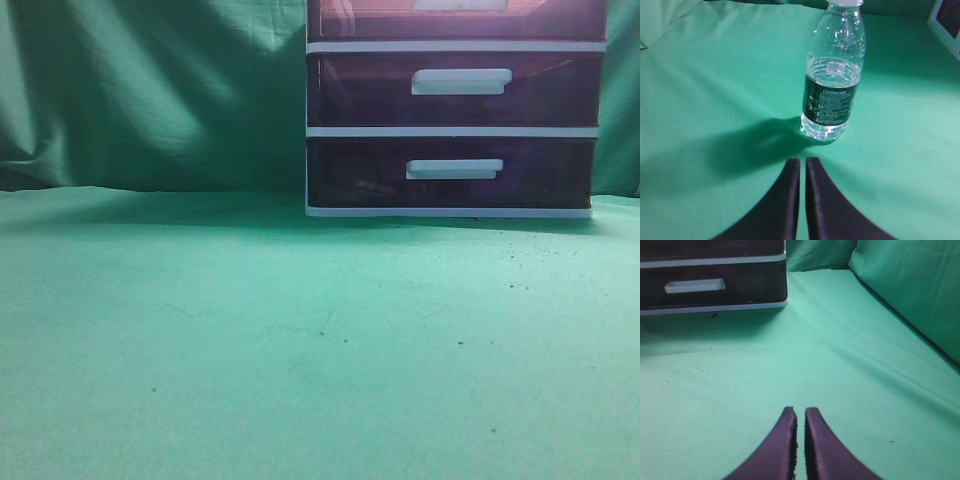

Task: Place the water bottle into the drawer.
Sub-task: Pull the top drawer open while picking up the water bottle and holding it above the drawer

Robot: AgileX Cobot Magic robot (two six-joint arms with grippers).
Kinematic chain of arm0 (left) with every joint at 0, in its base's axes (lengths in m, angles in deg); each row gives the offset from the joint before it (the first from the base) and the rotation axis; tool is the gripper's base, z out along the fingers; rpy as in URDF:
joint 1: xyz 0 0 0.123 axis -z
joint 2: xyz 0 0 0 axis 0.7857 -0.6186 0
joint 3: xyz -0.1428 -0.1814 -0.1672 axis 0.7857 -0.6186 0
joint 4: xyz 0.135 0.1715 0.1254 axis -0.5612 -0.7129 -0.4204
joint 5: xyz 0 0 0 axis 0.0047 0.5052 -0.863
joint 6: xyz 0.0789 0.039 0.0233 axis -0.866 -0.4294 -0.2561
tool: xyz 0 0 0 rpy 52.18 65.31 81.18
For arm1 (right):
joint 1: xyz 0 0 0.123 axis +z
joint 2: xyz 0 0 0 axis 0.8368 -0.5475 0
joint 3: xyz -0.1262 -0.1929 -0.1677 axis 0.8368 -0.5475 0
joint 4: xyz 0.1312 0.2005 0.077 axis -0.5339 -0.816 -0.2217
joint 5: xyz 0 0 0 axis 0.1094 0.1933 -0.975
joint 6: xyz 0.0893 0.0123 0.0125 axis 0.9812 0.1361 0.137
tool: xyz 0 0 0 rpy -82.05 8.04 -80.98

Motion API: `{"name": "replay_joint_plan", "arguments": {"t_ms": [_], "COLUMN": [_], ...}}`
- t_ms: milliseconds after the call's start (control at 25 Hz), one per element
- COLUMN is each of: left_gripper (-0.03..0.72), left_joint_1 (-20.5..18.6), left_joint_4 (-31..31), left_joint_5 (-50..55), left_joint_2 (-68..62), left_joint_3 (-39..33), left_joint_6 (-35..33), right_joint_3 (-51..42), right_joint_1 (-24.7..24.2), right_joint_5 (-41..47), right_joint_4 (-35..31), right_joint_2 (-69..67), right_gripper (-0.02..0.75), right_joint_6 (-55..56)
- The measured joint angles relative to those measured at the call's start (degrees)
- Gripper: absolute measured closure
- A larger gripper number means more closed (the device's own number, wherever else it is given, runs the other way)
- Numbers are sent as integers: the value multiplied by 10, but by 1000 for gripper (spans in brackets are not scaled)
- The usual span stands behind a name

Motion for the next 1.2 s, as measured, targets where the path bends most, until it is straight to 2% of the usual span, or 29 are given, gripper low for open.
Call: {"name": "replay_joint_plan", "arguments": {"t_ms": [800,880,1000,1200], "left_gripper": [688,688,688,688], "left_joint_1": [0,0,0,0], "left_joint_4": [0,39,118,144], "left_joint_5": [-2,-22,-112,-243], "left_joint_2": [0,0,0,0], "left_joint_3": [0,0,0,0], "left_joint_6": [0,17,32,36], "right_joint_3": [0,0,0,0], "right_joint_1": [0,0,0,0], "right_joint_5": [0,0,0,0], "right_joint_4": [0,0,0,0], "right_joint_2": [0,0,0,0], "right_gripper": [691,691,691,691], "right_joint_6": [0,0,0,0]}}
